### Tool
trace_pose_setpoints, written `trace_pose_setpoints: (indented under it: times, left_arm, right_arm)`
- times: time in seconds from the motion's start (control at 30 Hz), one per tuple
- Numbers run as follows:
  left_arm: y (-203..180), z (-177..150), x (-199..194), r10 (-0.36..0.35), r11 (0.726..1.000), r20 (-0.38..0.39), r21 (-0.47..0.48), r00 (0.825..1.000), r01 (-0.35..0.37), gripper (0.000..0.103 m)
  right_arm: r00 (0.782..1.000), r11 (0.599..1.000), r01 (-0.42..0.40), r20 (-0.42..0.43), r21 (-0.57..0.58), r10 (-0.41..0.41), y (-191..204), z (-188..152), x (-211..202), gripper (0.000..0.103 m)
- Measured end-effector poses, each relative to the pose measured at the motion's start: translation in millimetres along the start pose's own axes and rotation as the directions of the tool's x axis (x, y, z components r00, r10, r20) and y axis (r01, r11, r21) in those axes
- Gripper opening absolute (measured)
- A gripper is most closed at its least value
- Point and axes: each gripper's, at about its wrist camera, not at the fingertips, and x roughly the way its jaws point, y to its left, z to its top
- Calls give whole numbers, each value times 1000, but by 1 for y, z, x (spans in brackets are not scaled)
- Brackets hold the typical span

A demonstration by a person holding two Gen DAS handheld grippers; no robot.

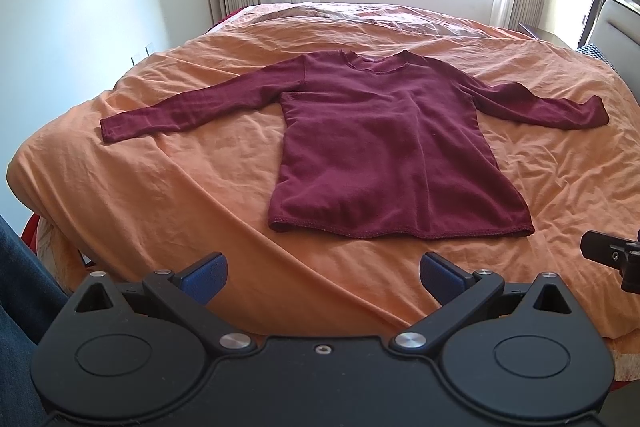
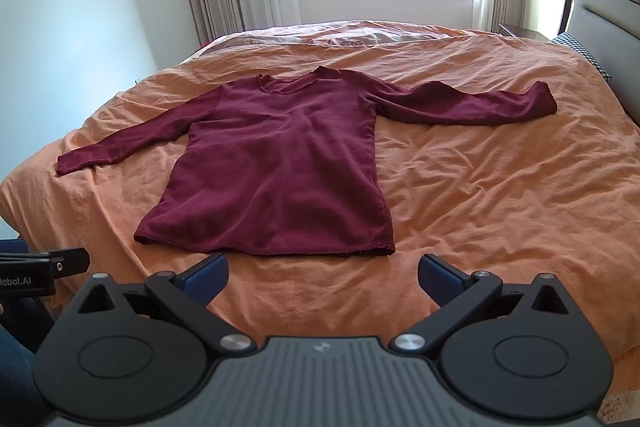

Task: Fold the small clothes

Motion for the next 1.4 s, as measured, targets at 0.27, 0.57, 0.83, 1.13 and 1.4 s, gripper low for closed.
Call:
trace_pose_setpoints:
  times: [0.27,0.57,0.83,1.13,1.4]
  left_arm:
    - [7,4,5,-6,1000,-16,-6,1000,6,102]
    - [13,10,13,-21,1000,-48,-3,999,21,102]
    - [19,14,29,-36,999,-100,-3,994,36,102]
    - [35,30,58,-51,999,-158,2,986,52,102]
    - [41,59,104,-40,994,-166,89,985,56,102]
  right_arm:
    - [1000,1000,9,-17,0,-9,6,2,5,103]
    - [998,1000,21,-52,6,-21,12,4,15,103]
    - [995,999,36,-98,6,-35,22,8,31,103]
    - [989,995,86,-126,49,-80,32,18,52,103]
    - [982,974,157,-133,161,-136,29,28,65,103]
